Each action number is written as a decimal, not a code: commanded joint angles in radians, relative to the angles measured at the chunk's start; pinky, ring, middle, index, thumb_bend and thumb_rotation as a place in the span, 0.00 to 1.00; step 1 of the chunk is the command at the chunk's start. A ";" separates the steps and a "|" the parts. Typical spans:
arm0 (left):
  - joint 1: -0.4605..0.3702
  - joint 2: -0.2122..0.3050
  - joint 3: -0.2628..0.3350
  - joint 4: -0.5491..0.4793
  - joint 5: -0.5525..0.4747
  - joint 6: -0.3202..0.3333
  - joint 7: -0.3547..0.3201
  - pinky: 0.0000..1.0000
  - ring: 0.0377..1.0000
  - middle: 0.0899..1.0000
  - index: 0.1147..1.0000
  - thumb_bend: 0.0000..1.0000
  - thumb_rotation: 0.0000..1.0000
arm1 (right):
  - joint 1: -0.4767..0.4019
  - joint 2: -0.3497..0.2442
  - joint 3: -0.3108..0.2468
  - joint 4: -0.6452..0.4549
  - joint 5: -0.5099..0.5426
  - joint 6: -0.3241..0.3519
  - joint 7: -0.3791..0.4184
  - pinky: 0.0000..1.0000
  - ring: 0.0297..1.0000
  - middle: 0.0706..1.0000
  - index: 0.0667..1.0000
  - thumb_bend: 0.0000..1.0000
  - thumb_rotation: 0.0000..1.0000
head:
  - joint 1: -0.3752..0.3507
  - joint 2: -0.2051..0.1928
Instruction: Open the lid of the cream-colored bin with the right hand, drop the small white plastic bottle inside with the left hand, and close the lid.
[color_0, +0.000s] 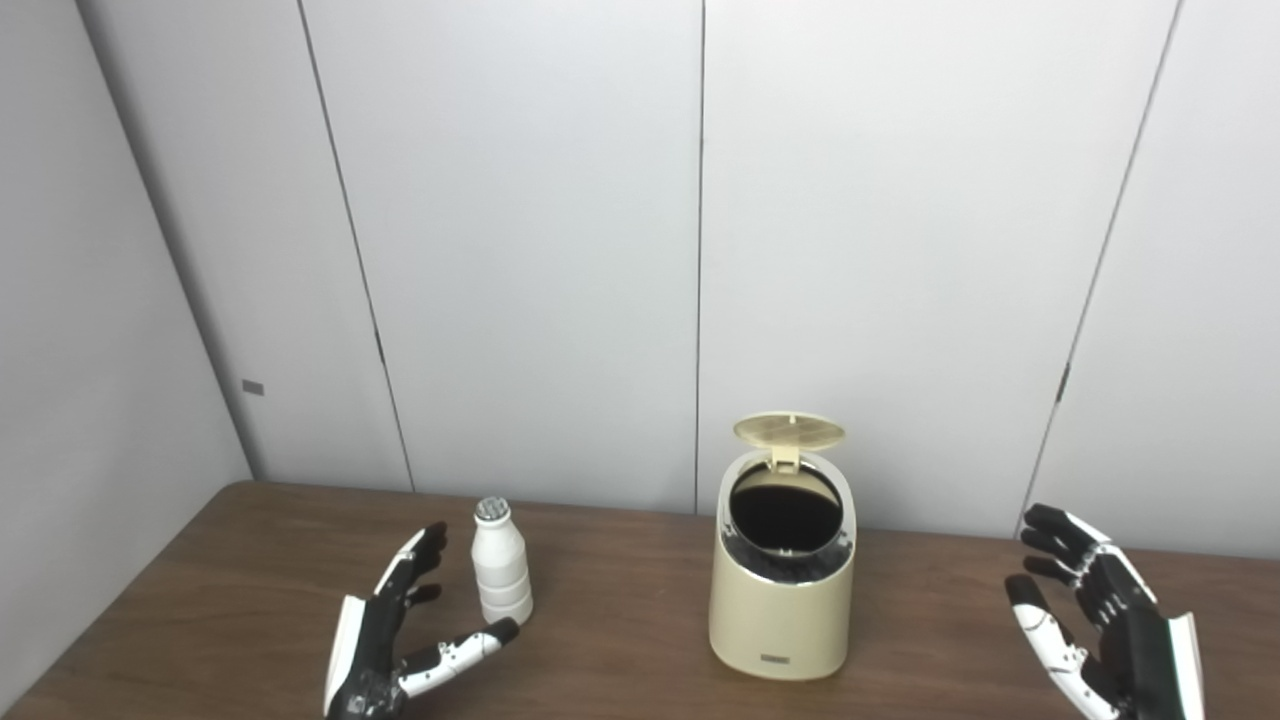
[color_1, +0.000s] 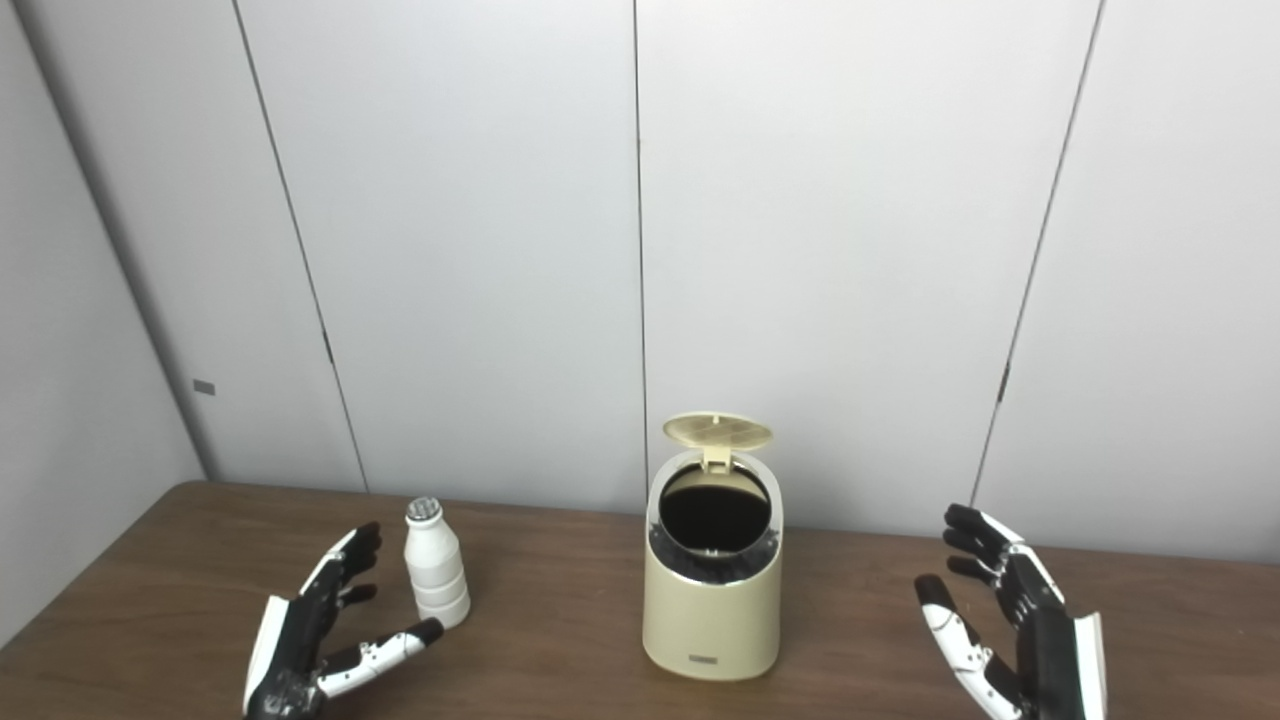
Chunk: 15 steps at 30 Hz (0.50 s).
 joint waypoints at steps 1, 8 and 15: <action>-0.045 0.018 -0.017 0.016 0.044 0.007 0.024 0.79 0.86 0.86 0.88 1.00 0.28 | -0.033 -0.009 -0.010 -0.026 0.001 -0.037 0.010 0.67 0.73 0.74 0.73 0.30 0.49 | 0.002 0.001; -0.116 0.048 -0.061 0.122 0.136 0.063 0.056 0.70 0.80 0.84 0.88 1.00 0.31 | -0.023 0.008 -0.017 -0.042 -0.010 -0.037 0.022 0.65 0.73 0.74 0.71 0.30 0.45 | 0.004 0.001; -0.161 0.064 -0.084 0.201 0.158 0.103 0.076 0.67 0.80 0.84 0.88 1.00 0.31 | -0.020 0.012 -0.027 -0.054 -0.010 -0.036 0.037 0.65 0.73 0.74 0.72 0.30 0.46 | 0.011 -0.001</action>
